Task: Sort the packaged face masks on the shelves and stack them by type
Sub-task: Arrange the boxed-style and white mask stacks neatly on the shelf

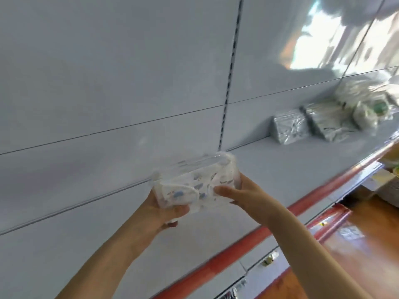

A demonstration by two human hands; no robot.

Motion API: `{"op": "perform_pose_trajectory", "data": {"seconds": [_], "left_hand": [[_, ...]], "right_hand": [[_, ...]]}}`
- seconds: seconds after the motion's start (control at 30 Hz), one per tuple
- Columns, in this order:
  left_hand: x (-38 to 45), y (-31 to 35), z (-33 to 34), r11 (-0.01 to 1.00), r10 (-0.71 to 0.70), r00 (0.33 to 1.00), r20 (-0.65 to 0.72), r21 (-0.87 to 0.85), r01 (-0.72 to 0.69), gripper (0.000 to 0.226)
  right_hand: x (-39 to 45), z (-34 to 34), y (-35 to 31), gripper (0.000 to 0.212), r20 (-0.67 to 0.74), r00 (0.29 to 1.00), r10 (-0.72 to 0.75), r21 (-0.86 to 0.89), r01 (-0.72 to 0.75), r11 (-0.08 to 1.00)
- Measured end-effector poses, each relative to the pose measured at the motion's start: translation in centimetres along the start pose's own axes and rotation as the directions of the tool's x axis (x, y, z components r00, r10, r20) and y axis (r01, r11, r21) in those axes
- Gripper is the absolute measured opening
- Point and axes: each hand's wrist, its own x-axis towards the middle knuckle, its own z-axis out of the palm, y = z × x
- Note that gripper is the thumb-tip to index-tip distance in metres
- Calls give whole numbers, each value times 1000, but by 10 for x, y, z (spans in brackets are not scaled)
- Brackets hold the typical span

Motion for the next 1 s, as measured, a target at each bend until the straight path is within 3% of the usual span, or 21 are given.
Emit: {"op": "perform_pose_trajectory", "data": {"seconds": [0.17, 0.3, 0.4, 0.43, 0.5, 0.57, 0.6, 0.83, 0.9, 1.0], "left_hand": [[99, 26, 139, 995, 81, 987, 138, 46, -88, 50], [190, 35, 253, 982, 167, 984, 59, 79, -171, 31], [256, 34, 312, 973, 181, 983, 19, 143, -182, 48], [278, 32, 325, 967, 187, 982, -19, 181, -180, 64], [307, 31, 345, 946, 164, 975, -152, 305, -111, 94], [323, 28, 363, 965, 116, 974, -193, 253, -65, 95], [327, 25, 371, 978, 92, 981, -173, 201, -56, 91], [344, 13, 404, 983, 160, 970, -185, 123, -139, 97], [345, 11, 405, 987, 142, 958, -248, 108, -118, 101], [344, 9, 402, 1000, 10, 921, -390, -23, -21, 95]], "right_hand": [[-6, -162, 10, 68, -121, 992, -34, -14, 32, 999], [10, -305, 22, 57, -152, 987, -52, -112, 35, 993], [27, -389, 21, 39, -187, 980, -73, -119, 51, 992], [35, -413, 18, 46, -180, 980, -81, -126, 59, 990], [54, -452, 20, 81, -148, 987, -57, -167, 31, 985], [69, -473, 27, 119, -155, 988, 20, -203, -52, 978], [75, -479, 35, 125, -145, 988, 44, -205, -74, 976], [89, -471, 61, 108, -159, 981, -108, -77, 96, 992], [90, -469, 59, 100, -244, 954, -174, -190, 129, 973], [80, -462, 66, 95, -351, 889, -296, -546, 62, 836]]}}
